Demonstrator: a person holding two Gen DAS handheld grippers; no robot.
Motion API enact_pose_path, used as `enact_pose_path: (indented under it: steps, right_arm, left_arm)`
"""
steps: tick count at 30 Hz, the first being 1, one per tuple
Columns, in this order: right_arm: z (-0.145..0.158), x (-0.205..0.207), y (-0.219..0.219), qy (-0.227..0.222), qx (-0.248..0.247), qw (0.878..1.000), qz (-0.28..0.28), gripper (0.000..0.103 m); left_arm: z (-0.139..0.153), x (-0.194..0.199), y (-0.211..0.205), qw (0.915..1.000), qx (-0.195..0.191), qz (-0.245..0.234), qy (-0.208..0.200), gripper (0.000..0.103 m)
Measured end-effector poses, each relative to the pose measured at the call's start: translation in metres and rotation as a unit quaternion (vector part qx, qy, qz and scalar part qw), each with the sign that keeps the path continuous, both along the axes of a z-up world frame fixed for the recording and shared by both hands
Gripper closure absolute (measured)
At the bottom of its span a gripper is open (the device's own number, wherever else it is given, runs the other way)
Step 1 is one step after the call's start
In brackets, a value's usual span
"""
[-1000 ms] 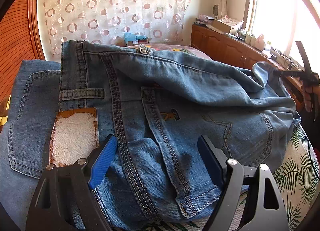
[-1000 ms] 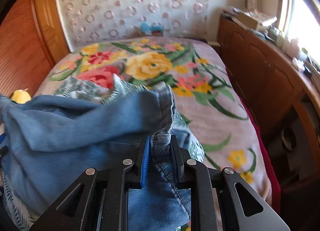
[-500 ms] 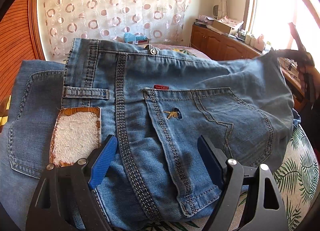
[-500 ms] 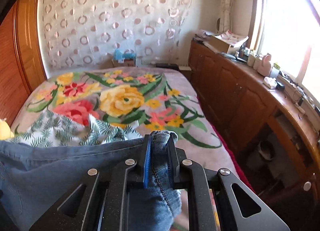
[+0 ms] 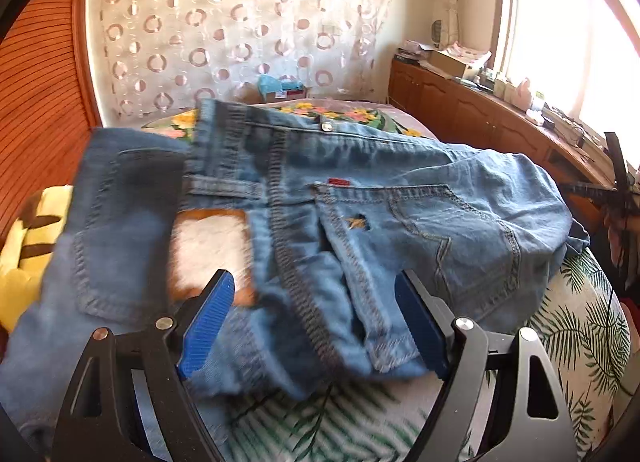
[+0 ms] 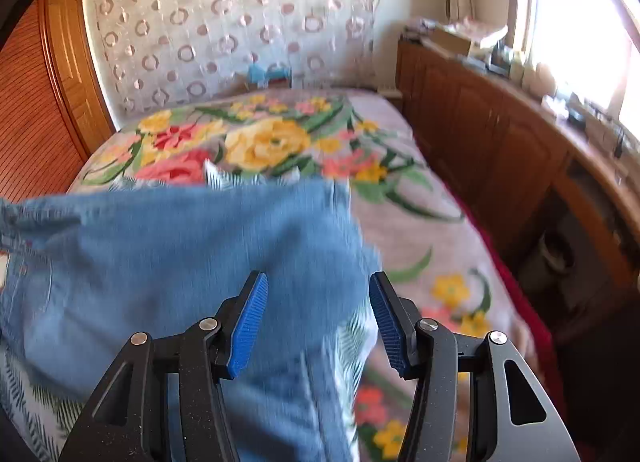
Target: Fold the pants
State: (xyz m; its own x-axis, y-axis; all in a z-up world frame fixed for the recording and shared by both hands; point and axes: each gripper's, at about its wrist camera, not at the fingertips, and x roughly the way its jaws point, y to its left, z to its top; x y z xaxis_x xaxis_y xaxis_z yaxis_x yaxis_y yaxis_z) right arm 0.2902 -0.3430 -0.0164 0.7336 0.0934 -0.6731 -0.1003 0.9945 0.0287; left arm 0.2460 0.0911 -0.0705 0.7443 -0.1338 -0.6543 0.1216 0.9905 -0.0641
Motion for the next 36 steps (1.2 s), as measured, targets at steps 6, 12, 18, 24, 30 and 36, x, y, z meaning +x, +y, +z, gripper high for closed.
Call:
enact_pose_path:
  steps: [6,12,18,24,30,36]
  right_arm:
    - [-0.009,-0.008,-0.017,0.017,0.035,0.999,0.011,0.047]
    - [-0.011,-0.005,-0.023,0.011,0.043,0.999,0.005,0.039]
    - [-0.011,-0.014,-0.009,0.012,0.045,0.999,0.001,0.039]
    - [-0.013,-0.017,-0.010,0.017,0.042,0.999,0.009,0.039]
    - [-0.019,-0.010,-0.007,0.036,0.040,0.998,0.021,0.033]
    - [-0.021,-0.003,-0.011,0.047,0.061,0.997,0.015,0.027]
  left_arm:
    - [0.004,-0.021,0.033,0.9987,0.006,0.051,0.002,0.020]
    - [-0.002,-0.025,0.051,0.9970,0.008,0.076,0.012,0.021]
    - [-0.012,-0.018,0.039,0.9983,0.006,0.049,0.030,0.051]
    - [-0.017,-0.016,0.034,0.9982,0.013,0.048,0.035,0.052]
    - [-0.017,-0.016,0.028,0.9986,0.013,0.039,0.032,0.057]
    - [-0.010,-0.018,0.026,0.9992,0.011,0.034,0.019,0.068]
